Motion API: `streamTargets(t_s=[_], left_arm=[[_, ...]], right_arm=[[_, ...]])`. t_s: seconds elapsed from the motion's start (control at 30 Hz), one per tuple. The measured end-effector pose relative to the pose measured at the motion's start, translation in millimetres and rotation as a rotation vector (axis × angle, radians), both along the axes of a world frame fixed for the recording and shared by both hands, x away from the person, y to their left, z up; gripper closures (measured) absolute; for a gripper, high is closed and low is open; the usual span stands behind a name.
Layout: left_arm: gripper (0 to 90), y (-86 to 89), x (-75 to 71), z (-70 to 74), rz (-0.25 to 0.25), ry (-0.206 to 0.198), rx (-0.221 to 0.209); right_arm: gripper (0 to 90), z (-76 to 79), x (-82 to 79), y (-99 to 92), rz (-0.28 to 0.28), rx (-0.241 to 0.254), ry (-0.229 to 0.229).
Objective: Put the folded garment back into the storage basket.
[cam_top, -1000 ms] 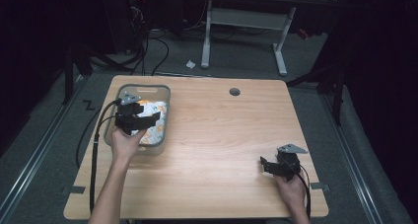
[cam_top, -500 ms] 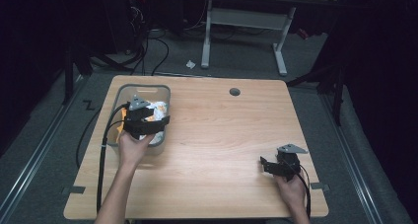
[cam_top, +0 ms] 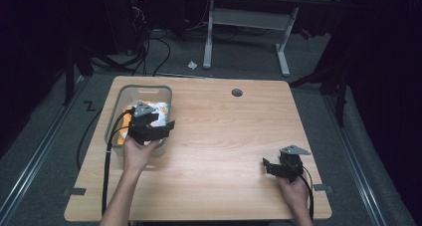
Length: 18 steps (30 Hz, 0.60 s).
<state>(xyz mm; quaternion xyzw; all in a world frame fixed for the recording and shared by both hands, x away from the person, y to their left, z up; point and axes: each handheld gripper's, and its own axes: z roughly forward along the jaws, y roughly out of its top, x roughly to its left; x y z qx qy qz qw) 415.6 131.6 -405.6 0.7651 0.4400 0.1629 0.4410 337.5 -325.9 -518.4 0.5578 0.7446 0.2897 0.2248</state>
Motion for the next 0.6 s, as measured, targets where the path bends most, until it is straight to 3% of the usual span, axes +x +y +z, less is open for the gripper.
streamTargets(t_s=[0.43,0.6], left_arm=[[33.4,-10.5,-12.0,-1.2,-0.037,0.002,-0.002],[33.3,-16.1,-15.3,-3.7,-0.048,-0.008,0.036]], right_arm=[[21.3,0.0,0.0,0.0,0.0,0.0,0.0],[21.3,0.0,0.0,0.0,0.0,0.0,0.0]])
